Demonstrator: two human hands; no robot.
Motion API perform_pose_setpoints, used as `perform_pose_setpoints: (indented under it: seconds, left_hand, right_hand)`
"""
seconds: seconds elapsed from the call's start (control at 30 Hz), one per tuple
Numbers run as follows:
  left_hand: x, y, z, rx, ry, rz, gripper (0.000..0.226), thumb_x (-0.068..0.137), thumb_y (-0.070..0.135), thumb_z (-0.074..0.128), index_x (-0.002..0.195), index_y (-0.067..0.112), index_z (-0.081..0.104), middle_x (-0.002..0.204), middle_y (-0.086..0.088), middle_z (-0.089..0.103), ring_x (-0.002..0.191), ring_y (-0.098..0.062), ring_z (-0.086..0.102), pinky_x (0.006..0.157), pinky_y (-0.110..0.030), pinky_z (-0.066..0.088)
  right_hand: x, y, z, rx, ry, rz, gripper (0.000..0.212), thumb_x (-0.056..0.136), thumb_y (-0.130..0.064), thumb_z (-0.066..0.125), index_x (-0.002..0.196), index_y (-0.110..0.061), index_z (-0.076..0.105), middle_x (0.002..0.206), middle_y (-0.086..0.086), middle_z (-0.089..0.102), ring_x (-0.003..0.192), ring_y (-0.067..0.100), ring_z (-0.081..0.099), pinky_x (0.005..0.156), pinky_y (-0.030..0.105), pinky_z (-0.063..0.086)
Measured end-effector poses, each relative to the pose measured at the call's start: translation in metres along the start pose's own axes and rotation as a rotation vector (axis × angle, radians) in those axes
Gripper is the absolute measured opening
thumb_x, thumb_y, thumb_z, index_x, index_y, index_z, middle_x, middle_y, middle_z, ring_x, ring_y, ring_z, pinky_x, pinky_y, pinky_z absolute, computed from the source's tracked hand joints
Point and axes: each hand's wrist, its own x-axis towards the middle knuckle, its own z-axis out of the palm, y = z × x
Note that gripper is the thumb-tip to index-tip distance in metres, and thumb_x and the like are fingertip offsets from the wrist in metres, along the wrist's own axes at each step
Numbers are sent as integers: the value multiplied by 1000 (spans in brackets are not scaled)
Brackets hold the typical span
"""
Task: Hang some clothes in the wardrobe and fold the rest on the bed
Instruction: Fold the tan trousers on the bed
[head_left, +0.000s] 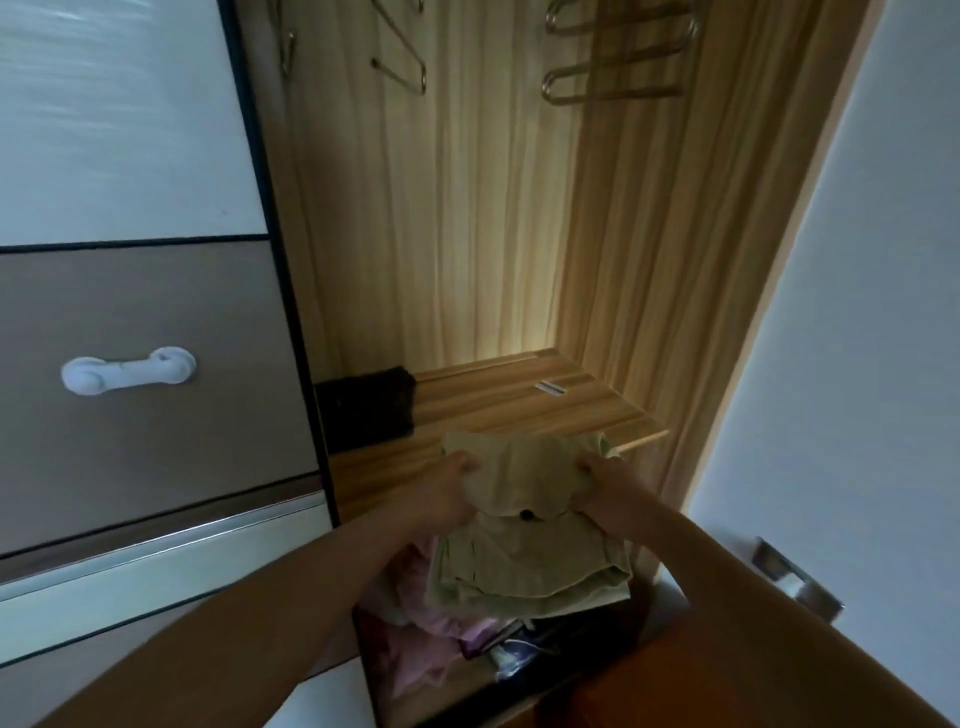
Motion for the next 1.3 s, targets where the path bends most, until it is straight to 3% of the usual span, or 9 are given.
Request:
perform_pose_setpoints:
  seconds: [0.2,0.3,0.4,0.5,0.63,0.83,1.0,1.13,1.3]
  left_hand:
    - [69,-10,2,-179,141,-196,42,90,-7,61,130,5,56,136,-12,51,122,-28,54,99,-37,51]
    - [93,-21,1,-232,216,-273,39,91,-4,61,126,10,56,134,-10,53,120,-26,56,97,-34,50]
    - [113,-37,-1,-300,297,-357,36,92,-2,64,126,8,57,136,-10,53,119,-26,57,99,-30,50]
    - [136,-53,-5,-341,386,-459,30,94,6,63,123,13,60,127,-4,57,103,-17,58,73,-13,48]
    - [171,-78,-17,-252,510,-532,36,97,9,56,133,13,62,137,-12,59,125,-30,55,55,3,32]
    - [219,-126,-38,-213,503,-585,33,91,0,61,121,13,65,144,-14,45,127,-31,49,105,-34,45]
    - [262,-171,-63,-227,585,-642,30,91,-4,58,114,13,69,140,-15,47,122,-31,53,104,-43,48]
    - [301,-207,-95,-179,697,-654,25,97,5,58,115,13,73,135,-16,52,113,-31,59,94,-40,54]
    - [340,-250,-147,60,746,-655,35,95,3,56,124,17,67,139,-17,43,116,-29,50,87,-23,42]
  right_hand:
    - [121,12,-5,34,-81,-123,56,88,-23,62,142,-15,49,142,18,45,127,36,48,93,33,41]
    - [169,7,0,83,-146,-181,64,94,-19,61,153,-15,36,151,17,33,138,39,40,102,36,39]
    - [207,-3,16,169,-172,-267,60,95,-4,61,150,-7,40,154,18,34,142,36,37,101,24,33]
    - [240,-19,35,155,-180,-305,53,94,-7,61,145,-12,47,150,15,42,135,32,43,101,26,37]
    - [281,-46,53,165,-177,-319,50,93,-3,59,142,-8,50,149,18,44,136,34,43,103,29,39]
    - [336,-76,71,221,-274,-302,53,95,-17,60,145,-13,45,151,12,41,134,32,44,99,27,37]
    - [388,-107,90,329,-344,-255,65,89,-16,67,149,-16,43,151,6,34,131,26,43,103,32,41]
    - [442,-139,105,406,-384,-299,61,85,-9,67,142,-21,47,121,-12,38,119,23,46,75,22,43]
    - [515,-195,132,507,-394,-362,71,85,1,63,149,-20,42,139,0,37,120,24,46,80,23,45]
